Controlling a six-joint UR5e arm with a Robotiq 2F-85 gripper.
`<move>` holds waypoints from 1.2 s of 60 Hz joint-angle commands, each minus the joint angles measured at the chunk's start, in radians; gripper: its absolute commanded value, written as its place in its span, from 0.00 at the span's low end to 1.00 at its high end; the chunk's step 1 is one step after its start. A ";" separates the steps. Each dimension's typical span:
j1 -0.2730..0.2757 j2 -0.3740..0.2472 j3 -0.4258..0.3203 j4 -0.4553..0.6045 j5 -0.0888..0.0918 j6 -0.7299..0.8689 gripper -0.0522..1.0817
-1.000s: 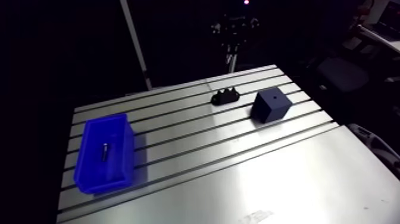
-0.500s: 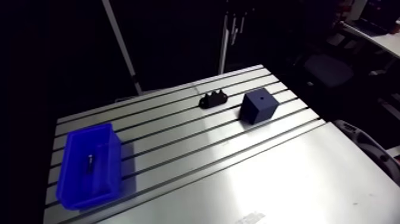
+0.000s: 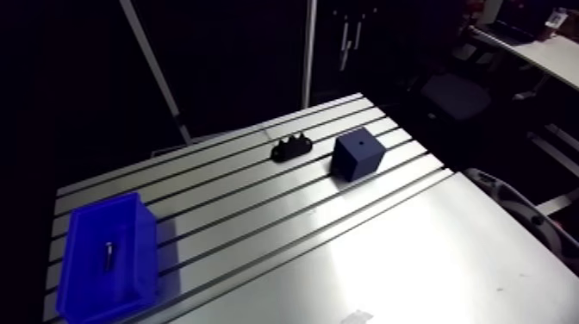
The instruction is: Pick up the M10 bolt and insert it into the hole until fully seated.
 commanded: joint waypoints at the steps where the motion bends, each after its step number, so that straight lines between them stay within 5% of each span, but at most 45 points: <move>1: 0.005 -0.024 0.056 -0.024 -0.003 -0.030 1.00; 23: -0.004 -0.026 0.104 -0.057 -0.035 -0.028 1.00; 72: -0.030 -0.099 0.258 -0.179 -0.041 -0.037 1.00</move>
